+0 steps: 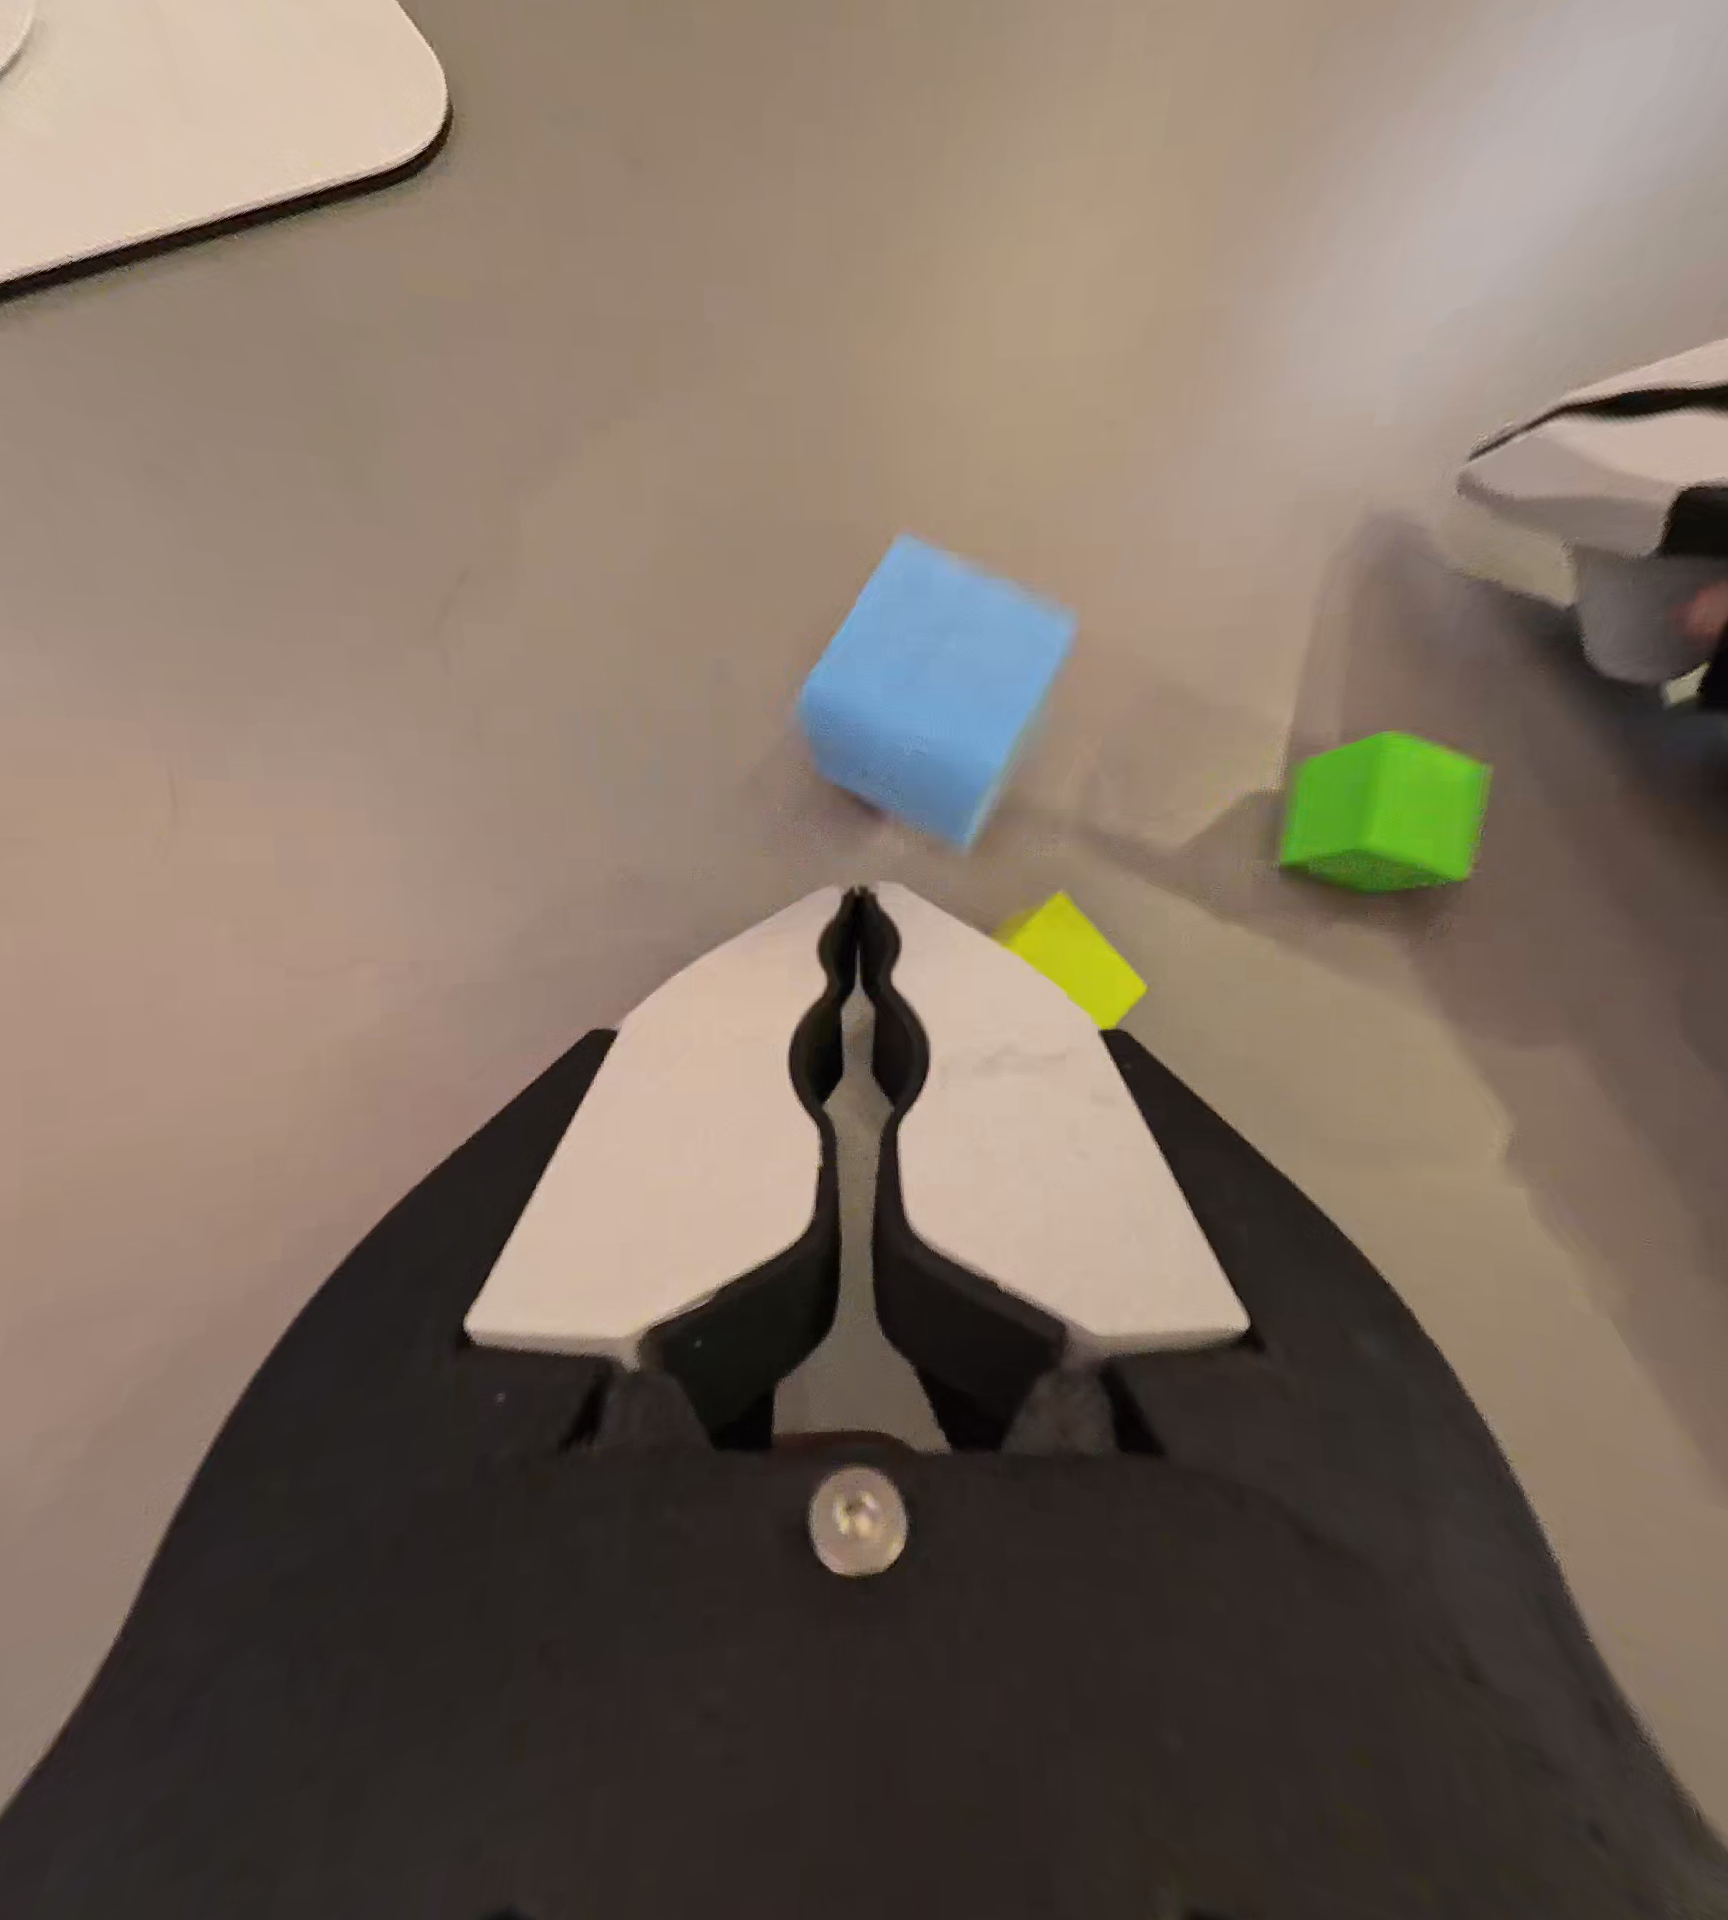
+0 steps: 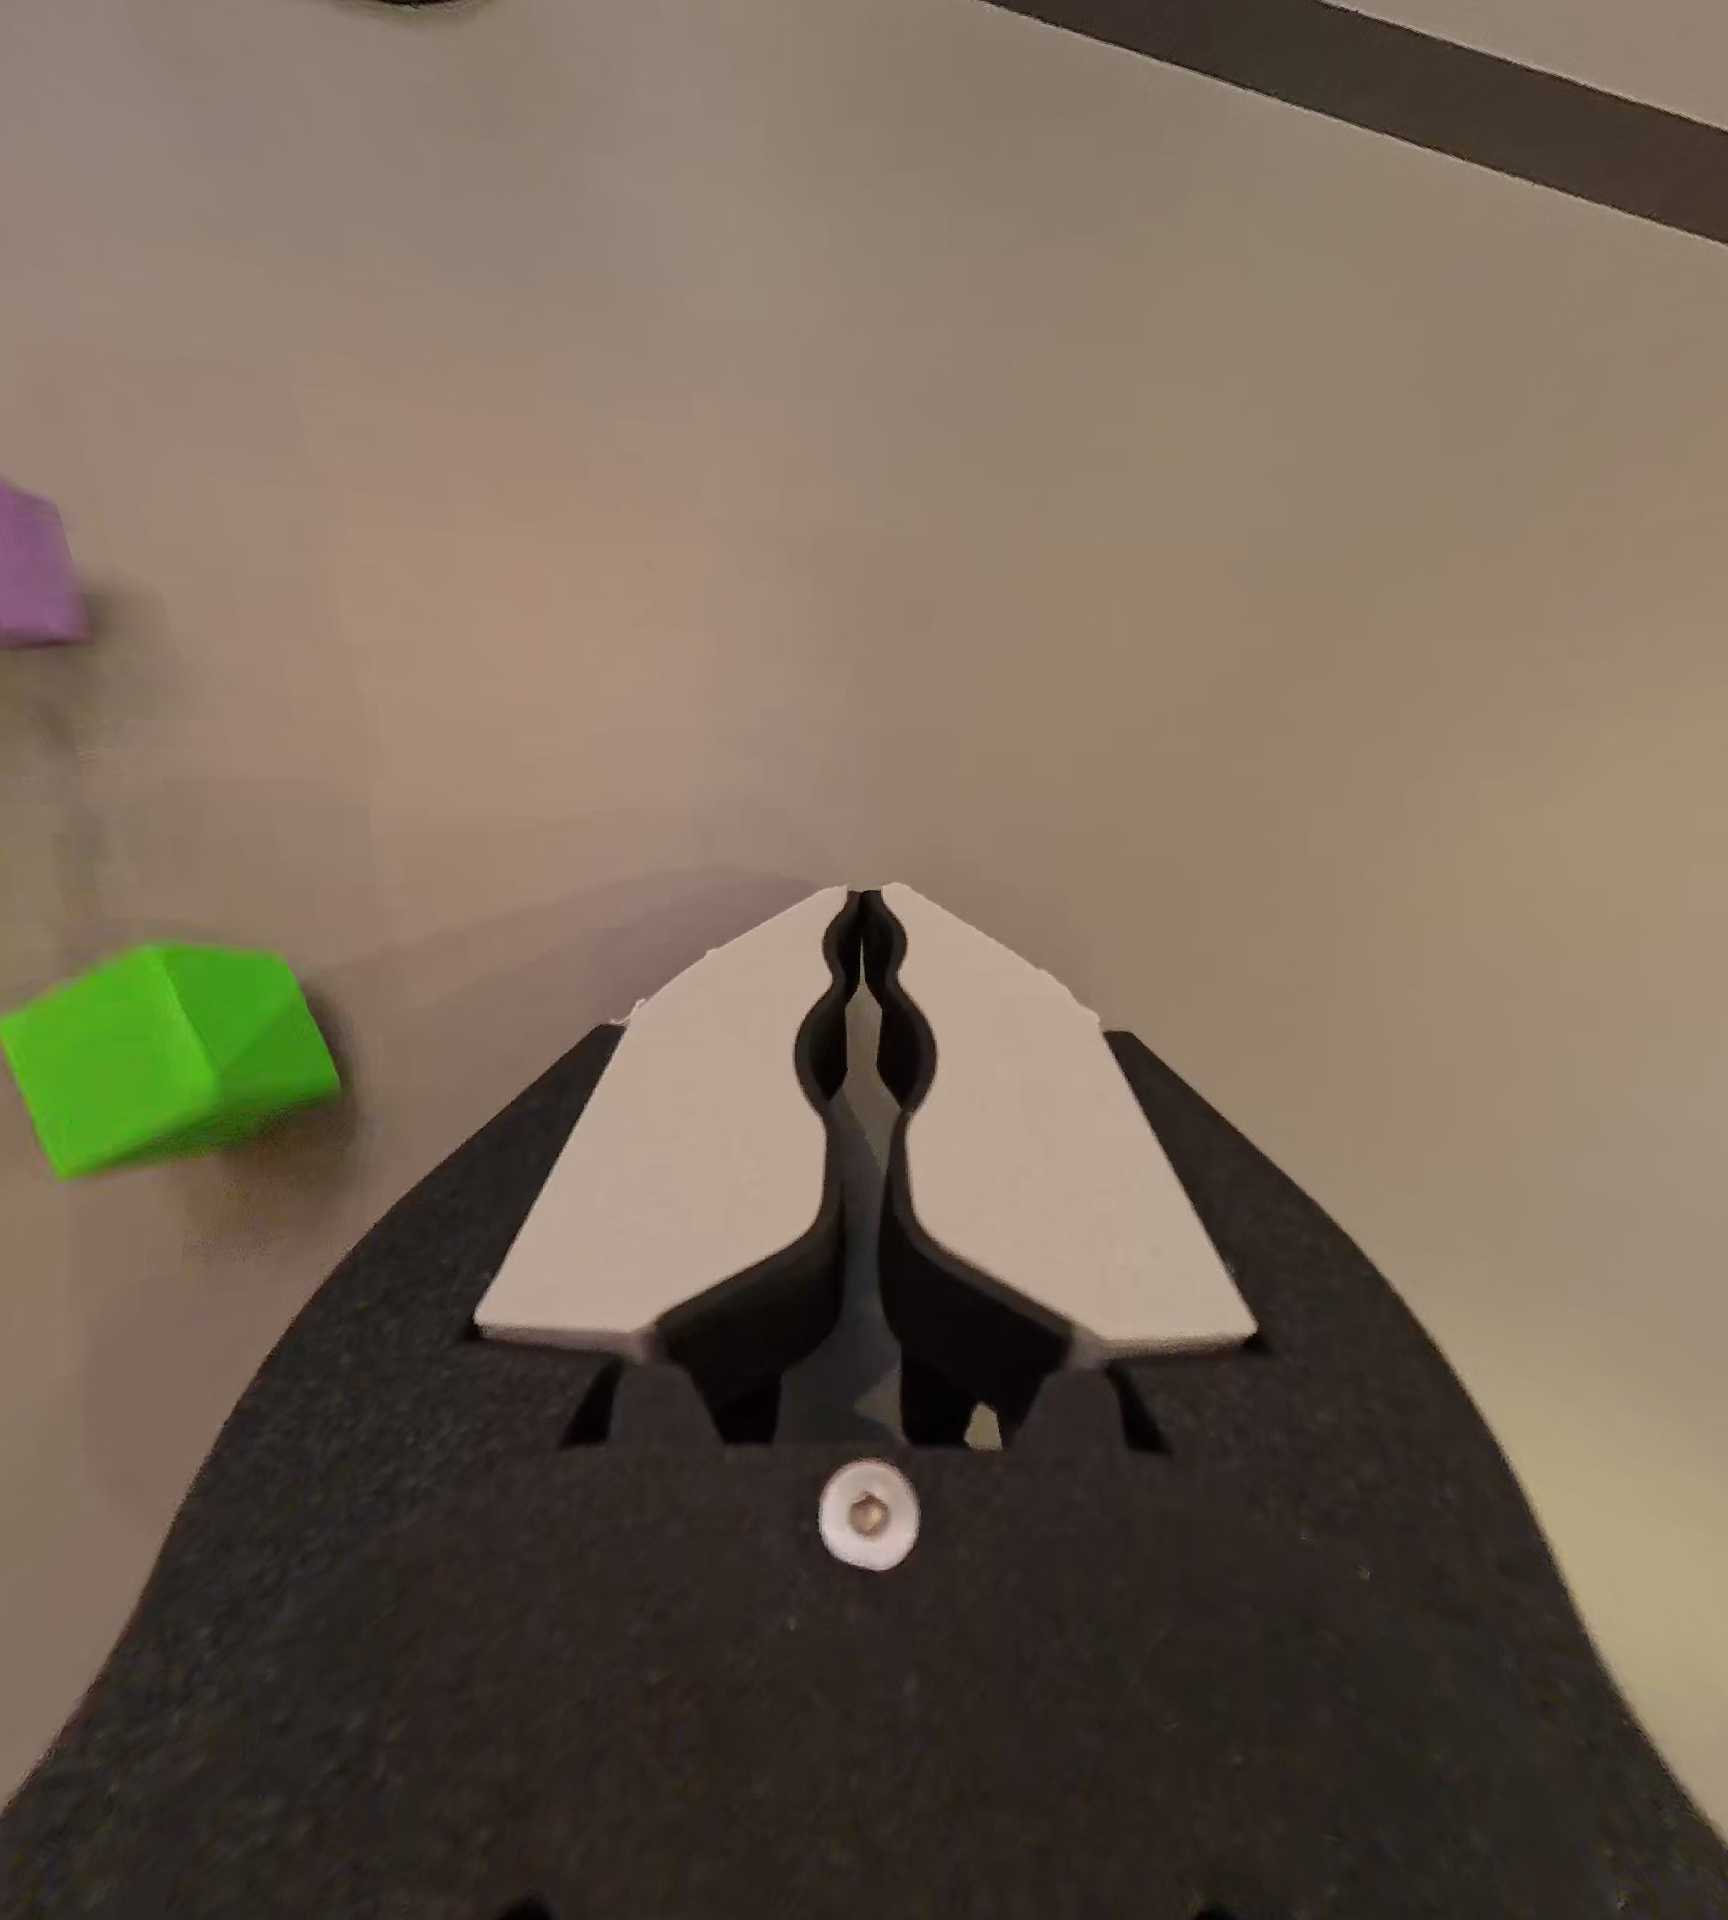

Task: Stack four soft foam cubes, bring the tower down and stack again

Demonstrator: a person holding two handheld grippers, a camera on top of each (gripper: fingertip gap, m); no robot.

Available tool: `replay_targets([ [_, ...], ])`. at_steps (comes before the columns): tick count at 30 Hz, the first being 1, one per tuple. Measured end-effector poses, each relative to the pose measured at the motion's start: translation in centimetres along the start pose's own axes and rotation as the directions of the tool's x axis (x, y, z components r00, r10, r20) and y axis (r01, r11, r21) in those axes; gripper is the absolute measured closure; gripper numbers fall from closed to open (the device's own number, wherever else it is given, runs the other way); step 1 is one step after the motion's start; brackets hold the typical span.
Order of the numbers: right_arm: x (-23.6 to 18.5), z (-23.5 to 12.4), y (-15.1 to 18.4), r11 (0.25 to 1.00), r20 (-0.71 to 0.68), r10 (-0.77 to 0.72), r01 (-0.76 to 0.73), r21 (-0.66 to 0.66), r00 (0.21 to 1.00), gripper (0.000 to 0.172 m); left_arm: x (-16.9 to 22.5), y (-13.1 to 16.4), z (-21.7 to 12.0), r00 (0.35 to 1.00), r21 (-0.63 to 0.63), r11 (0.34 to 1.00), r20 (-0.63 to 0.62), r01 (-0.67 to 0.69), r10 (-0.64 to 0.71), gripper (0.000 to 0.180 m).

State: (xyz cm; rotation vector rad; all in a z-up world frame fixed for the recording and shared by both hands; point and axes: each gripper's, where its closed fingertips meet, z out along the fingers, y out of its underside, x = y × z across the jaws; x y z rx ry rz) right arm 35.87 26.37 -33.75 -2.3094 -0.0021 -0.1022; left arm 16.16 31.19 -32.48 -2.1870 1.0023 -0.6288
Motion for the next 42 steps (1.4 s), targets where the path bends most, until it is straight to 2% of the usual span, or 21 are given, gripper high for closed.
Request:
replay_targets([
  [1,0.5,-0.2,0.0,1.0,-0.005,0.016,-0.016,0.009,1.0,0.172,-0.3,0.3,-0.1,1.0,-0.003,1.0,0.006,-0.014,0.014,0.18],
  [6,2.3,-0.2,0.1,0.995,0.005,0.096,-0.096,0.025,0.995,0.172,-5.6,3.3,-1.9,0.997,-0.007,0.999,0.066,0.048,-0.048,0.18],
  [10,2.5,-0.2,0.2,0.995,0.01,0.102,-0.102,0.02,0.995,0.172,-9.8,4.1,-3.9,0.989,0.017,0.997,0.127,0.073,-0.074,0.18],
  [12,2.3,-0.1,0.3,0.995,0.015,0.093,-0.094,0.018,0.996,0.172,-11.1,4.2,-4.5,0.987,0.033,0.995,0.128,0.095,-0.098,0.18],
  [19,1.5,-0.1,0.3,0.997,0.049,0.073,-0.073,0.009,0.996,0.167,-15.6,5.2,-6.7,0.96,0.046,0.997,0.271,0.063,-0.074,0.18],
  [25,-0.4,-0.1,-0.8,0.998,0.113,0.038,-0.043,0.045,0.993,0.152,-17.8,6.1,-8.0,0.952,0.034,0.999,0.302,0.03,-0.039,0.18],
  [29,-3.6,-1.4,-3.0,0.99,0.238,-0.063,0.029,0.14,0.969,0.141,-18.9,6.0,-8.8,0.896,0.006,0.993,0.432,-0.114,0.1,0.18],
  [33,-8.6,-3.2,-4.4,0.956,0.338,-0.267,0.203,0.213,0.903,0.138,-18.3,6.3,-8.1,0.842,-0.089,0.966,0.476,-0.241,0.254,0.18],
  [37,-13.4,-3.8,-4.3,0.896,0.384,-0.441,0.378,0.231,0.811,0.133,-18.1,5.9,-8.4,0.86,-0.043,0.972,0.458,-0.232,0.225,0.18],
  [42,-17.8,-2.6,-3.7,0.827,0.394,-0.56,0.525,0.204,0.729,0.125,-17.8,5.8,-8.4,0.868,-0.029,0.971,0.442,-0.239,0.226,0.18],
])
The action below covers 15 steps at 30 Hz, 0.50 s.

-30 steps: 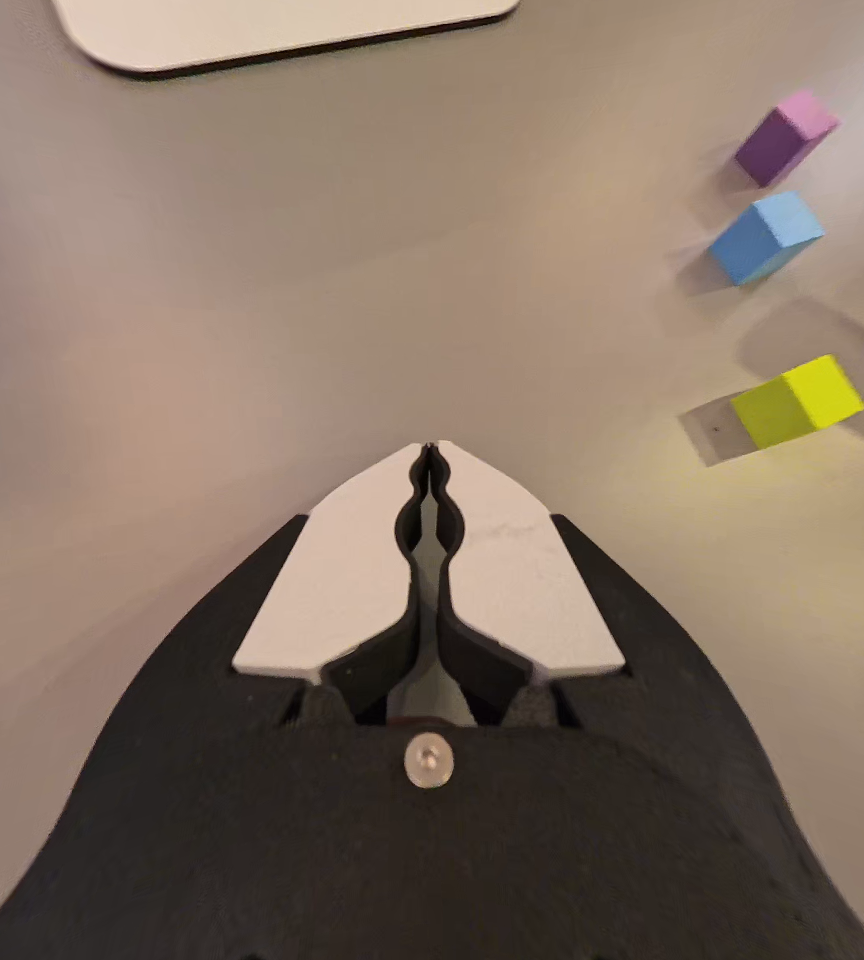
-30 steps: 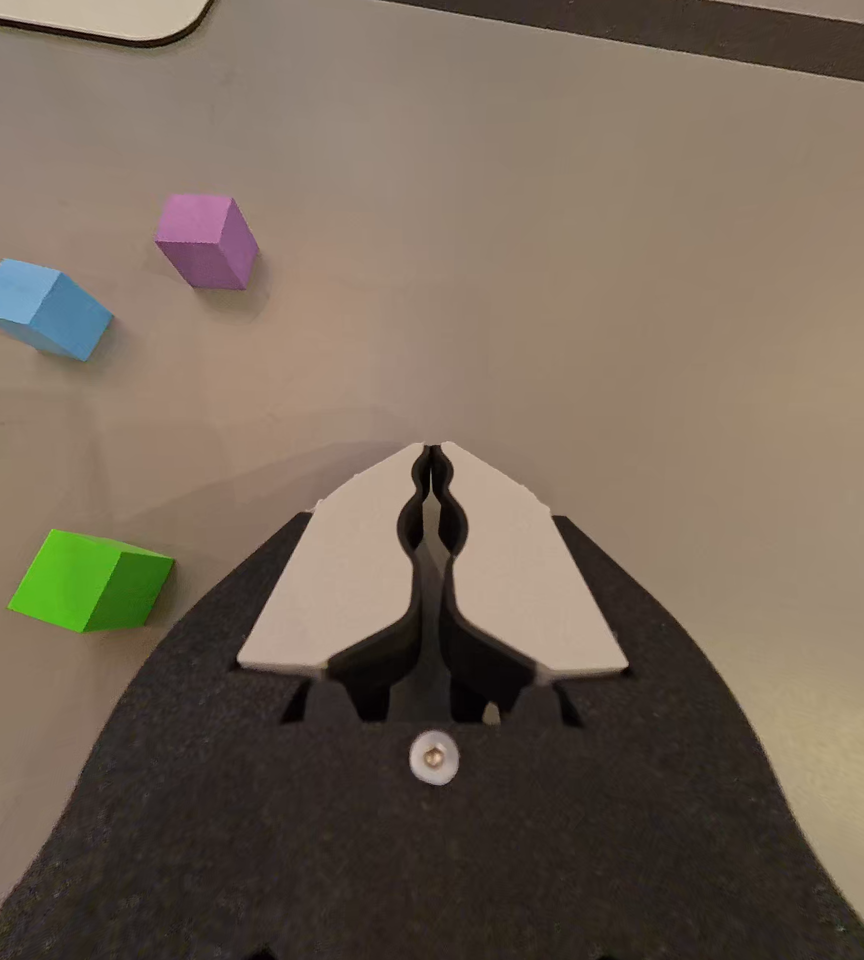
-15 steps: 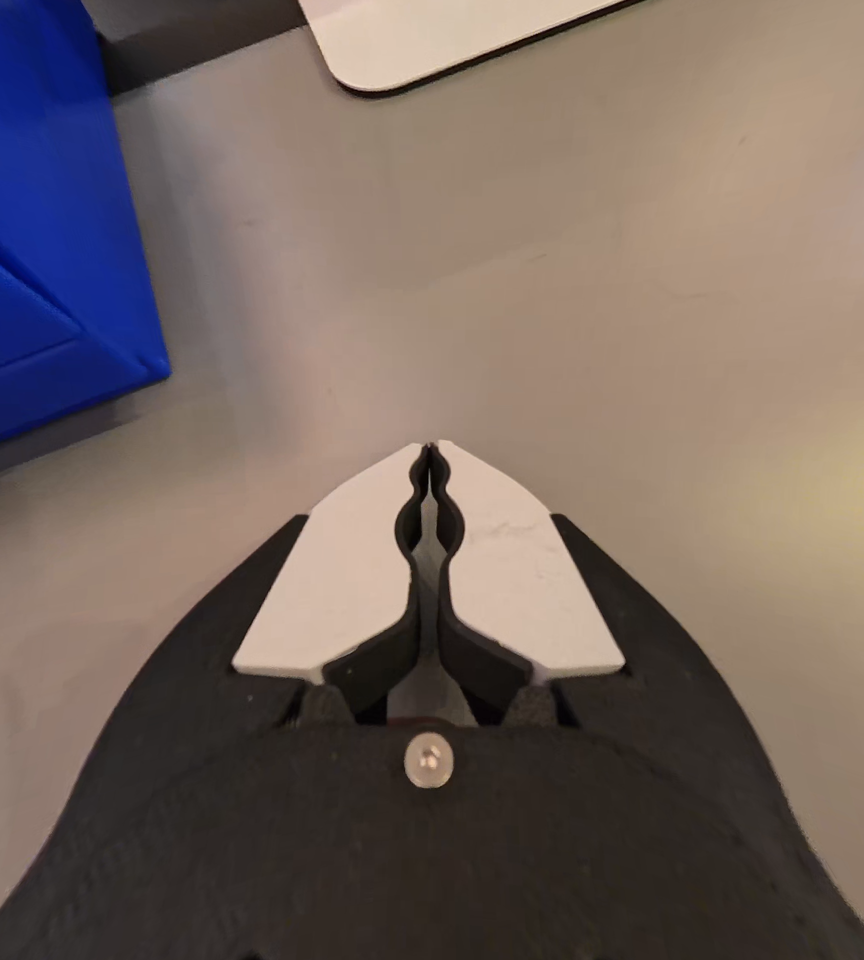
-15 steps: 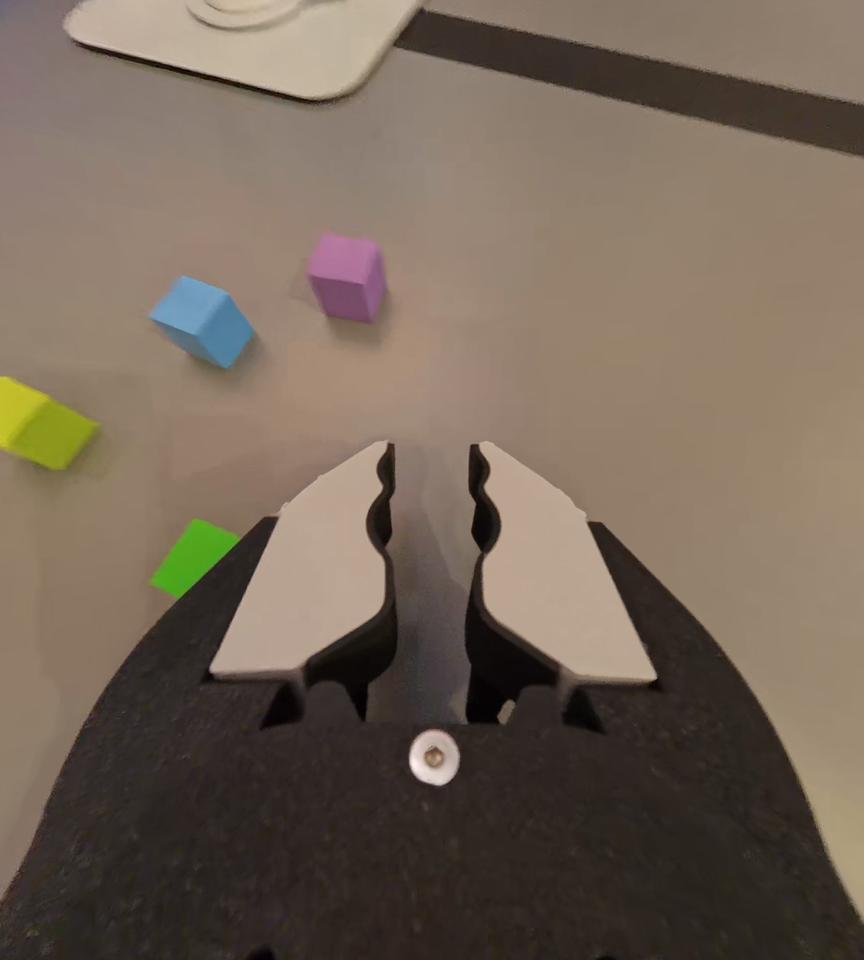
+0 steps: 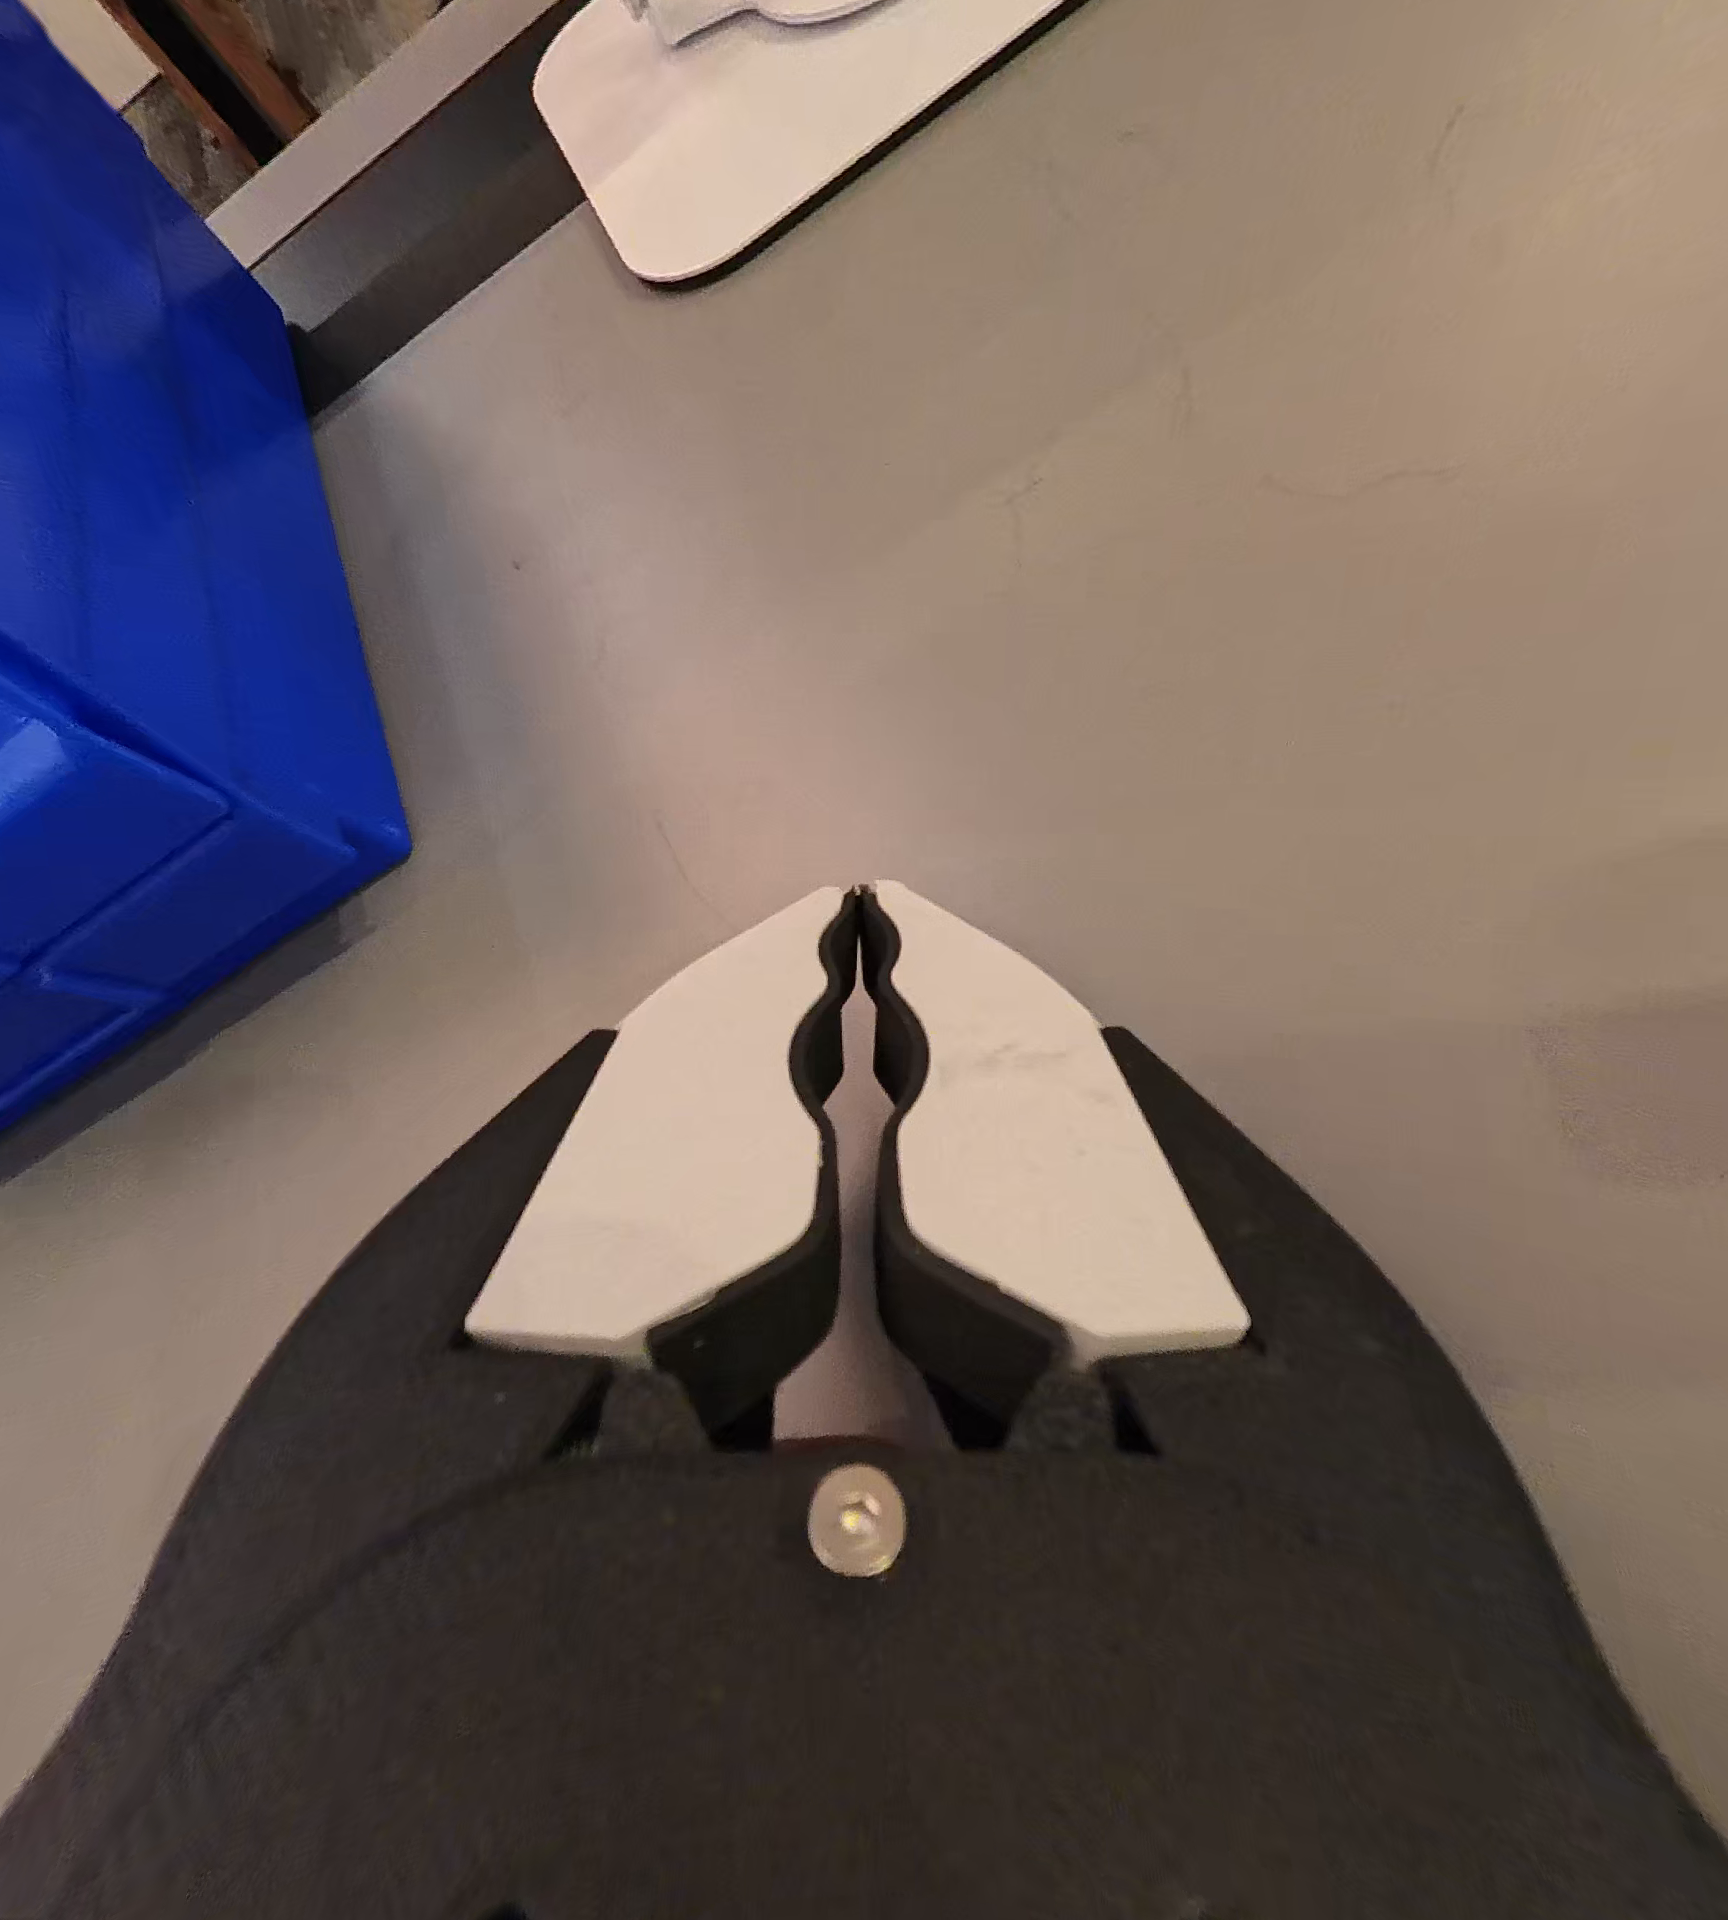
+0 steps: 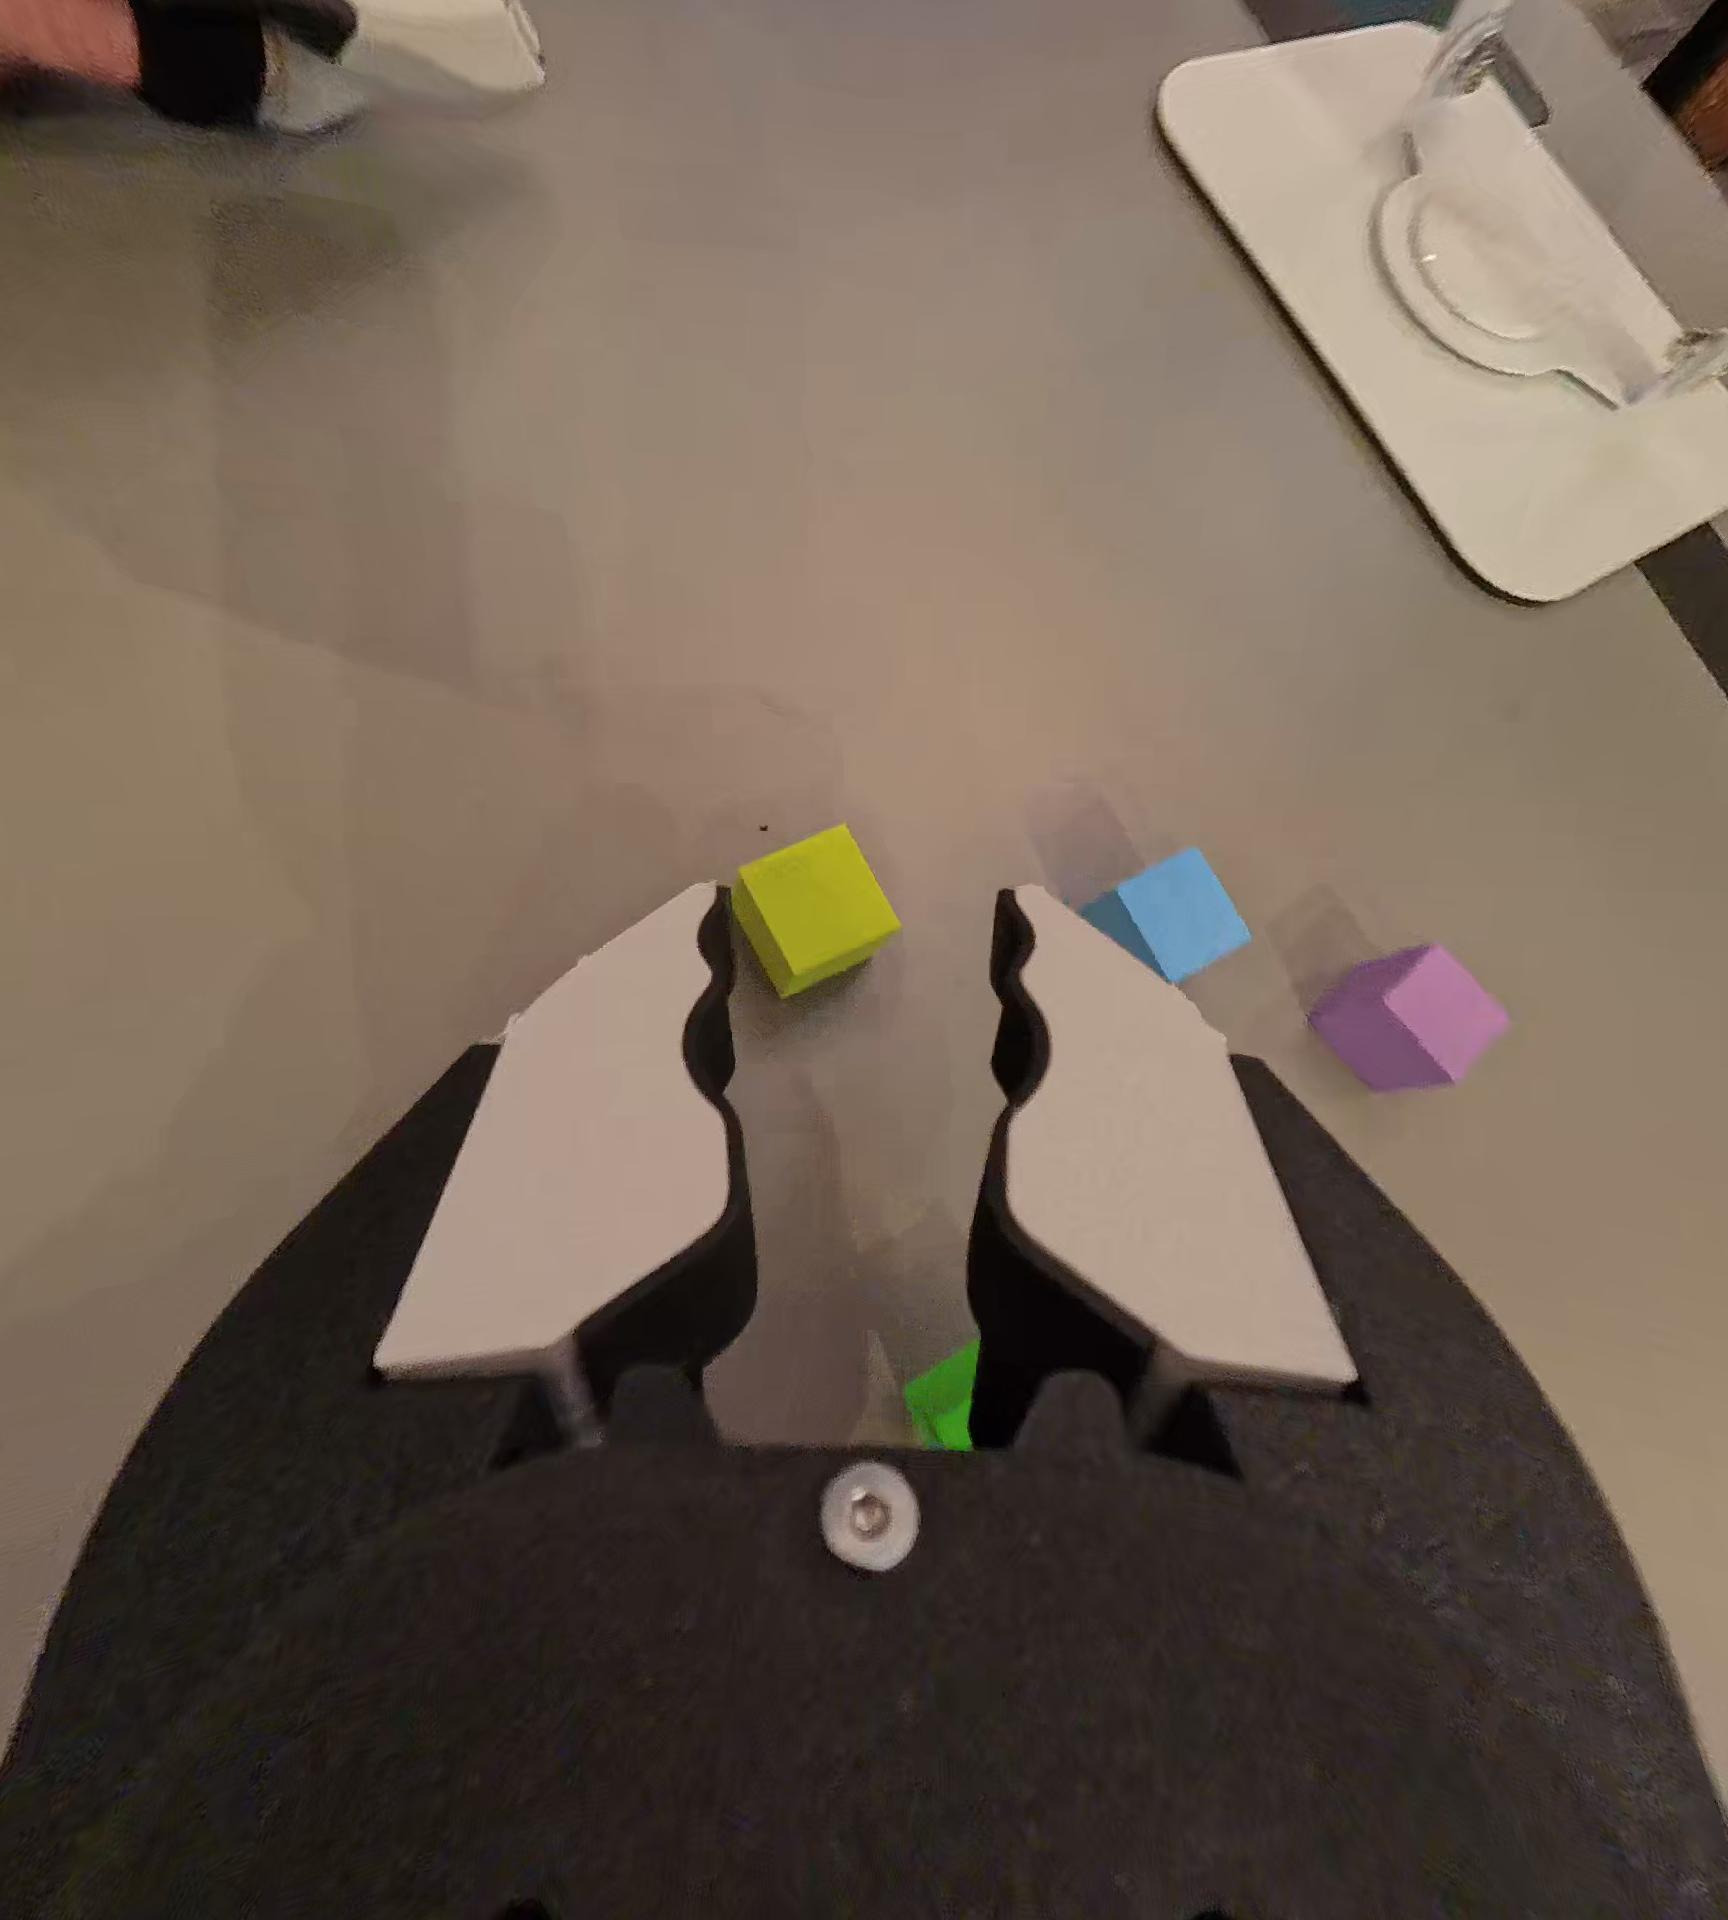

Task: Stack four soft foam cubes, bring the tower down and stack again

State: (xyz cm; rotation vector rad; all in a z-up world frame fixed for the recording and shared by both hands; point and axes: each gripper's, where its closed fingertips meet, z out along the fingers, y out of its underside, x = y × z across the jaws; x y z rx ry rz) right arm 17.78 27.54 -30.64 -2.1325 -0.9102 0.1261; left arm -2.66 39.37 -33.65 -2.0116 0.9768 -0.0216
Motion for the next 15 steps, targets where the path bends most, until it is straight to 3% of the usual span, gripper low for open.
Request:
replay_targets([
  [2,-0.5,1.5,0.4,0.997,0.013,-0.026,0.027,-0.071,1.0,0.119,0.2,0.0,0.0,1.0,0.0,1.0,0.003,-0.022,0.022,0.18],
  [5,-0.2,3.3,1.9,0.982,-0.021,-0.051,0.046,-0.183,0.998,0.126,0.3,-0.1,-0.1,1.0,0.011,1.0,-0.004,-0.023,0.023,0.18],
  [7,-0.9,3.9,1.8,0.987,0.017,-0.025,0.027,-0.156,1.0,0.142,0.2,-0.2,-0.2,1.0,0.02,1.0,-0.009,-0.013,0.013,0.18],
  [12,-0.6,3.6,1.6,0.986,0.002,-0.006,0.007,-0.166,1.0,0.143,0.1,-0.5,-0.5,1.0,0.044,0.999,0.0,-0.011,0.011,0.18],
  [15,-1.6,3.0,-0.9,0.995,0.016,-0.015,0.017,-0.1,1.0,0.143,0.0,-0.5,-0.4,1.0,0.042,0.999,0.003,0.001,-0.001,0.18],
])
